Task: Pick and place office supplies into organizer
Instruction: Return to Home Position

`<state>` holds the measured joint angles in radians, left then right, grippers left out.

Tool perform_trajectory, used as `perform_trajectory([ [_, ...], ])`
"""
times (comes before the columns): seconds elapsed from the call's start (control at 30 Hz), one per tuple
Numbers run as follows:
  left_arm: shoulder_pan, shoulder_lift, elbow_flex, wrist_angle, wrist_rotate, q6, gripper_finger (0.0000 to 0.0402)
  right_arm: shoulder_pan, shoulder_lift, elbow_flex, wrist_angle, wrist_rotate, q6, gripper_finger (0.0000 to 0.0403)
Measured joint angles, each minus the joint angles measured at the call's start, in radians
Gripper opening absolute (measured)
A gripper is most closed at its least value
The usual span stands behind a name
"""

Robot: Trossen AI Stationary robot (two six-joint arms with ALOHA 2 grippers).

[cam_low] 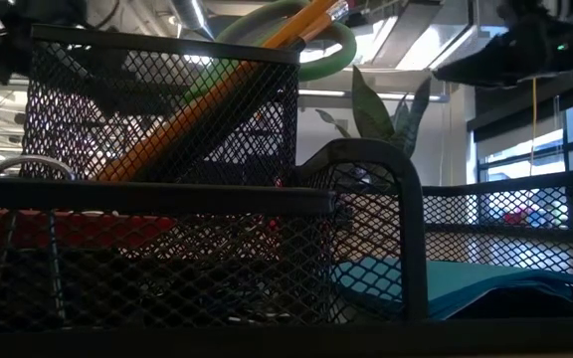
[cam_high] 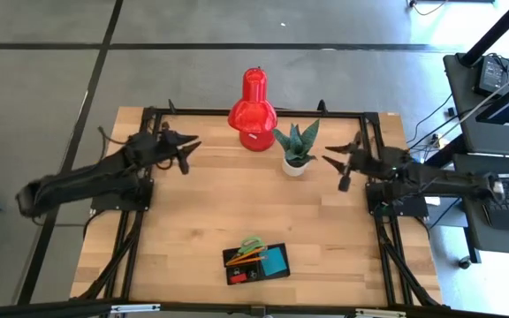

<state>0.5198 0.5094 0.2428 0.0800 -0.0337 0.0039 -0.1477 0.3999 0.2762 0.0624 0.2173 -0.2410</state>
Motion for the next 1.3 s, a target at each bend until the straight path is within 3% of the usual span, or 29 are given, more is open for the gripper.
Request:
perform_trajectory([
  [0.1,0.064,-0.116,-0.044,-0.046,0.037,-0.020,0.0104,-0.043,-0.148,-0.041,-0.040,-0.054,0.020,0.0139],
  [0.33,0.156,-0.321,-0.093,-0.133,0.020,-0.094,0.0104,-0.086,-0.391,-0.122,-0.136,-0.054,0.054,0.0139],
  [0.63,0.192,-0.509,-0.093,-0.271,-0.076,-0.121,0.0104,-0.135,-0.399,-0.116,-0.171,-0.051,0.077,0.0139],
  [0.97,0.188,-0.509,-0.190,-0.149,-0.069,-0.154,0.0104,-0.173,-0.398,-0.263,0.047,-0.052,0.106,0.0139],
  [1.3,0.189,-0.499,-0.204,-0.136,-0.055,-0.140,0.0104,-0.173,-0.397,-0.270,-0.002,-0.053,0.162,0.0139],
])
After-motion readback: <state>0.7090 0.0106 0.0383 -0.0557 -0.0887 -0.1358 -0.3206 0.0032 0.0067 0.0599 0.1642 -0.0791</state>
